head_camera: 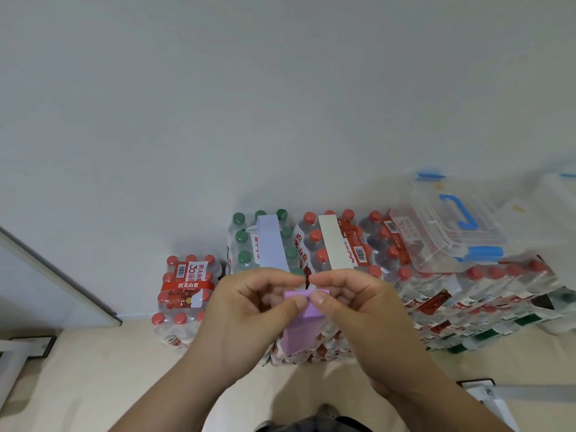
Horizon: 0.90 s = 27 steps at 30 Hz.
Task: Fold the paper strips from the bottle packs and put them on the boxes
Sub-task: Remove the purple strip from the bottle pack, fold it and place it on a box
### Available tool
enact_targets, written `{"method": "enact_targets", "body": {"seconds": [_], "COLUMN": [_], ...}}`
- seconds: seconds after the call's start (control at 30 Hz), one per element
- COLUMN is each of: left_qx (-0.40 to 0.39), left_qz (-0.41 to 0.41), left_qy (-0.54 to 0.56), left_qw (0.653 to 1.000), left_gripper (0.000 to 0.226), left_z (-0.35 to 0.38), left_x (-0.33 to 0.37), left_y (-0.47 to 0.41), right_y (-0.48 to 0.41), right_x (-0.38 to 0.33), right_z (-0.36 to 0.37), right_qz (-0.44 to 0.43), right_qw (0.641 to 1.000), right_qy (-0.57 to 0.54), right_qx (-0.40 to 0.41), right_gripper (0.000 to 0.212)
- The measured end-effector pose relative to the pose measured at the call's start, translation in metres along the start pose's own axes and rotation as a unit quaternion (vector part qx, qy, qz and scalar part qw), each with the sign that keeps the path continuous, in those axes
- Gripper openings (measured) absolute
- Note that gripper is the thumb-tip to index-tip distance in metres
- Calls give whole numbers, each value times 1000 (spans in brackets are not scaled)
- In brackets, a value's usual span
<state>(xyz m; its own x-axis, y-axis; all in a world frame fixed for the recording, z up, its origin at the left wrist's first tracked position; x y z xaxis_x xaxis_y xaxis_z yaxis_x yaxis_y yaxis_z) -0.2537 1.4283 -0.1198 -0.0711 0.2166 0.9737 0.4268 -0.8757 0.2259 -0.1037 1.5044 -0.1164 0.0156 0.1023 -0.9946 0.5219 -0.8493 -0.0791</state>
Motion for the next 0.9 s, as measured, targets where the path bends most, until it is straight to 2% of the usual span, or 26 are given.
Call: {"method": "enact_targets", "body": {"seconds": [0.13,0.37,0.6,0.7,0.8,0.9], "left_qx": [6,22,15,10,18,28], "left_qz": [-9,-9,-3,-5,-12,-7], "left_qy": [-33,-24,-11,9,10,18], "left_qw": [999,999,1000,1000,1000,999], "left_gripper": [27,25,32,25,8,14], "left_z": [1,3,1,2,2,2], "left_x": [5,3,5,6,8,9], "left_y": [2,-1,-6,-6,-6,-6], "right_y": [0,1,-3,-5,-6,-6], "right_x": [-2,-1,-6,-9,-8,-7], "right_z": [-1,0,3,3,2,2], "right_qz": [-9,-2,17,12,8,15], "right_qw": [1000,999,1000,1000,1000,1000], "right_qy": [21,45,-9,-15,10,-6], "right_qx": [-15,-6,8,11,0,3], "right_gripper": [18,17,22,23,24,20]}}
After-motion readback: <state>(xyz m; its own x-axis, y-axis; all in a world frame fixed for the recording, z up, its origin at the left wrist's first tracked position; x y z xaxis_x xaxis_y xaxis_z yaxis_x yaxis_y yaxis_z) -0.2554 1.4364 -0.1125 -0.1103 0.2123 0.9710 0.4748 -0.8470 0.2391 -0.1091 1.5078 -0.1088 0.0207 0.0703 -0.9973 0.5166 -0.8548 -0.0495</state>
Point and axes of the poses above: each hand's wrist, its own y-axis away from the middle knuckle, its own z-axis out of the palm, x = y × z, the point moved 5 cm from there along -y, towards the middle knuckle, and after that the axes turned 14 degrees about -z, right-handed, at the moved point
